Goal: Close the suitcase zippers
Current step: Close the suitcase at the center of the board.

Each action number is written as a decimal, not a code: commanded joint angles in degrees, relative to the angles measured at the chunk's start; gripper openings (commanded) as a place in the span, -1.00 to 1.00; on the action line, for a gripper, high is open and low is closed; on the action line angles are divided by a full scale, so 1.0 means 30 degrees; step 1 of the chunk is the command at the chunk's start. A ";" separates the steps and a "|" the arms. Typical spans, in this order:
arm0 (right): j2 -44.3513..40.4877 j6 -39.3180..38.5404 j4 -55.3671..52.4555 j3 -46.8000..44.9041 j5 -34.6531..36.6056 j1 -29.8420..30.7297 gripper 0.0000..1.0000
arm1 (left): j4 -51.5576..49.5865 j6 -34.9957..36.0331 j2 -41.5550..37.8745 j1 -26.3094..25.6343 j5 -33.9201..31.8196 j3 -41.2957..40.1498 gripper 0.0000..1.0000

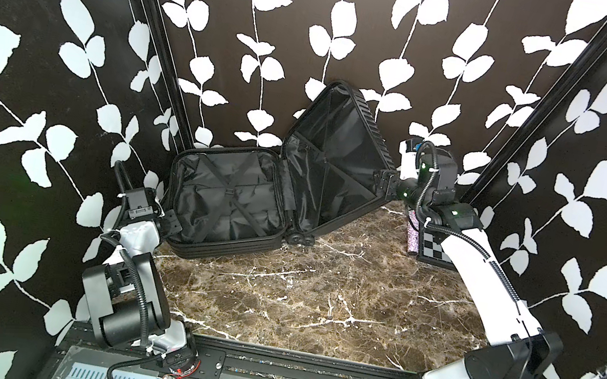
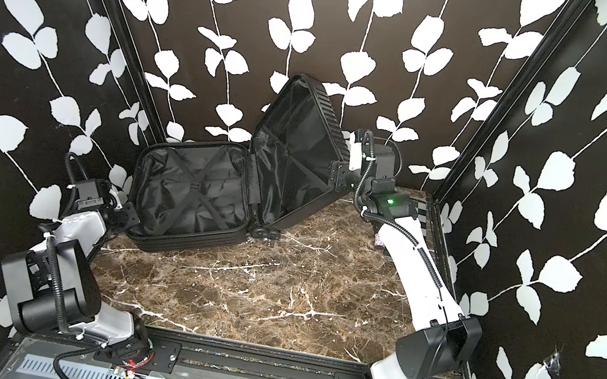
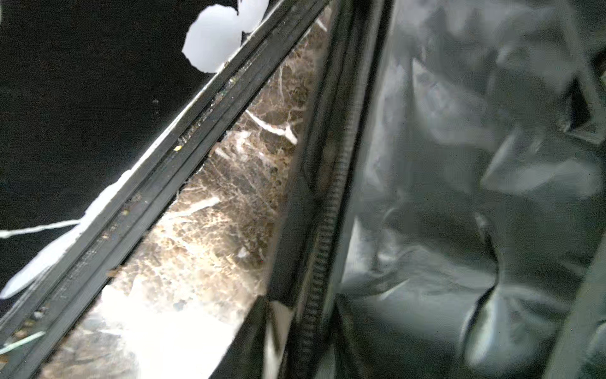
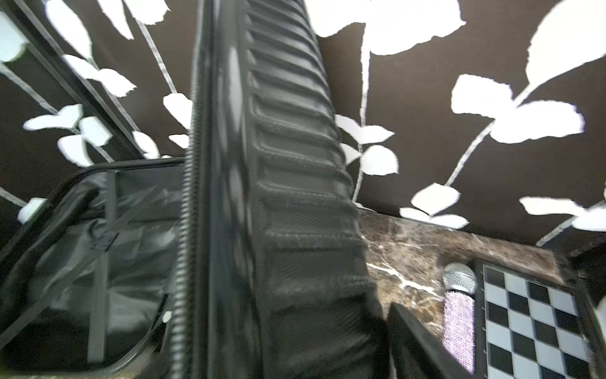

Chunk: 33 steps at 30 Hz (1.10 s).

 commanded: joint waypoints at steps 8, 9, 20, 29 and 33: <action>-0.0373 0.0313 -0.0160 -0.2036 0.1543 0.0086 -0.14 | -0.3714 0.0649 -0.2707 -0.0273 -0.0615 0.3045 -0.67; -0.0409 0.0363 -0.0169 -0.2260 0.1587 0.0078 -0.19 | -0.4128 0.0752 -0.2869 -0.0300 -0.0659 0.3387 -0.67; -0.0861 0.1289 0.0840 -0.6137 -0.0154 0.0038 -0.73 | -0.9666 0.3716 -0.3682 -0.2428 -0.3060 0.9850 -0.62; -0.0947 0.4514 0.5079 -1.2210 -0.2882 0.0182 -0.95 | -1.2599 0.5194 -0.3742 -0.4722 -0.3554 1.4353 -0.41; -0.0422 0.5538 0.6848 -1.3864 -0.3631 0.0610 -0.97 | -1.3293 0.5406 -0.3436 -0.5993 -0.2986 1.5659 -0.35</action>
